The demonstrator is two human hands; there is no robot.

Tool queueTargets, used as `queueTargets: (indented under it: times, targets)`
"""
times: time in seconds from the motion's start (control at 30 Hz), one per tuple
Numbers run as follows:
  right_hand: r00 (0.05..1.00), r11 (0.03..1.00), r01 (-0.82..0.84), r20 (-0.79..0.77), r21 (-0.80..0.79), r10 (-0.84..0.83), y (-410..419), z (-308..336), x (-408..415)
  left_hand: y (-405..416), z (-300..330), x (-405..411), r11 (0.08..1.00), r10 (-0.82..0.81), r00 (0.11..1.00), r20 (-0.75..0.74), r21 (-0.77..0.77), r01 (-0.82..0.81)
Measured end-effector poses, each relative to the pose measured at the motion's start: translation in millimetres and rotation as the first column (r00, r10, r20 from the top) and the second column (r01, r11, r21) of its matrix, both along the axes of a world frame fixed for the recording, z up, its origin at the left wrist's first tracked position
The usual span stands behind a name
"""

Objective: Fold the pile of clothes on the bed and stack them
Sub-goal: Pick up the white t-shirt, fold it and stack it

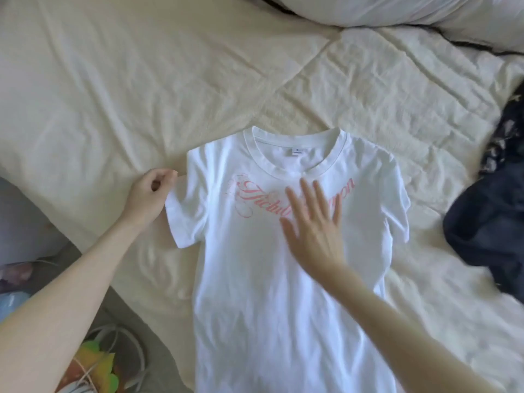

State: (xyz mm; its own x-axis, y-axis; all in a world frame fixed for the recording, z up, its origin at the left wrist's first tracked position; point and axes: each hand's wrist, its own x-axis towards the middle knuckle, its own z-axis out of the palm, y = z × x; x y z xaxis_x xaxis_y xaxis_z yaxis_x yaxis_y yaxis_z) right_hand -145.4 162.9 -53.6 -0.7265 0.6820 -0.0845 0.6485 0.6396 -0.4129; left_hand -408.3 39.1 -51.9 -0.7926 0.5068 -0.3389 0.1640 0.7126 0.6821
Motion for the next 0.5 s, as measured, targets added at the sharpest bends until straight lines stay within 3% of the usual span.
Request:
queueTargets:
  times: [0.17, 0.33, 0.43, 0.5]
  targets:
    - [0.99, 0.993, -0.111, 0.088, -0.027, 0.113, -83.0, -0.9, -14.8, -1.5, 15.8, -13.7, 0.998, -0.063, 0.946, 0.317, 0.039, 0.053]
    - [0.967, 0.99, -0.103, 0.223, -0.099, 0.123, -107.5, -2.6, -22.3, -7.9, 28.9, -25.6, 0.987, 0.075, 0.97, 0.229, 0.119, -0.105]
    - [0.949, 0.985, -0.107, 0.282, -0.132, 0.141, -109.8, -6.3, -28.7, -19.9, 29.1, -31.3, 0.986, 0.099, 0.986, 0.136, 0.12, -0.115]
    - [0.942, 0.977, -0.105, 0.296, -0.183, 0.157, -109.4, -12.1, -32.1, -25.2, 23.9, -25.1, 0.97, 0.18, 0.964, 0.198, 0.127, -0.207]
